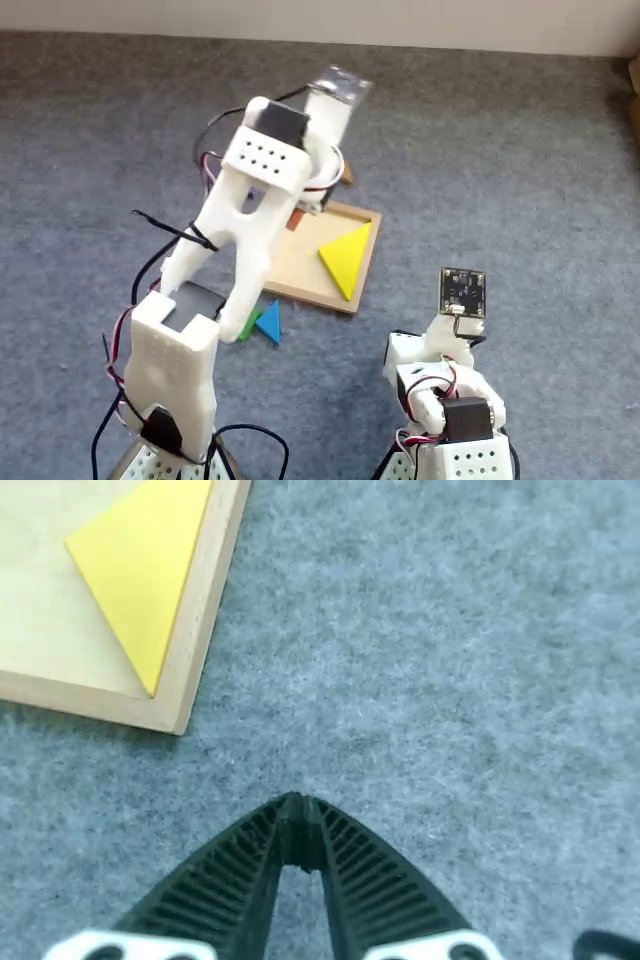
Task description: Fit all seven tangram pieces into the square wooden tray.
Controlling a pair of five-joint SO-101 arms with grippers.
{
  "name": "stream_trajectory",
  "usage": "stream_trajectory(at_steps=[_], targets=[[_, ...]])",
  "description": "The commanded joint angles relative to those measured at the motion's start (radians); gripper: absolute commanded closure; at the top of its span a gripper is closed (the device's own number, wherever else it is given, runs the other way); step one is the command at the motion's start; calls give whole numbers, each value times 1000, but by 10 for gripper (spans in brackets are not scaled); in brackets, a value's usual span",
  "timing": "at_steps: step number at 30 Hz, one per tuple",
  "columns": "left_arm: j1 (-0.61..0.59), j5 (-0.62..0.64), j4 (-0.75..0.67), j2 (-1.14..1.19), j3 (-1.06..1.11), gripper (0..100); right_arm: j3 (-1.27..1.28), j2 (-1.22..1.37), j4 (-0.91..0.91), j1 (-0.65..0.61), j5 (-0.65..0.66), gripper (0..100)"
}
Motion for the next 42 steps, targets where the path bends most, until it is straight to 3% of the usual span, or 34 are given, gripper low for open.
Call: stream_trajectory(at_steps=[1, 8, 14, 18, 24, 35, 42], targets=[[24, -149, -15, -5, -7, 995, 119, -16, -22, 16, 8, 994], [25, -345, -17, 171, -19, 995, 119, -16, -22, 16, 8, 994], [25, -377, -11, 300, -156, 992, 119, -16, -22, 16, 8, 994], [22, -453, -9, 367, -231, 904, 119, -16, -22, 16, 8, 994], [-42, -456, -17, 438, -346, 745, 119, -16, -22, 16, 8, 994], [-136, -451, 68, 455, -676, 738, 119, -16, -22, 16, 8, 994], [-202, -376, 86, 452, -768, 737, 119, -16, -22, 16, 8, 994]])
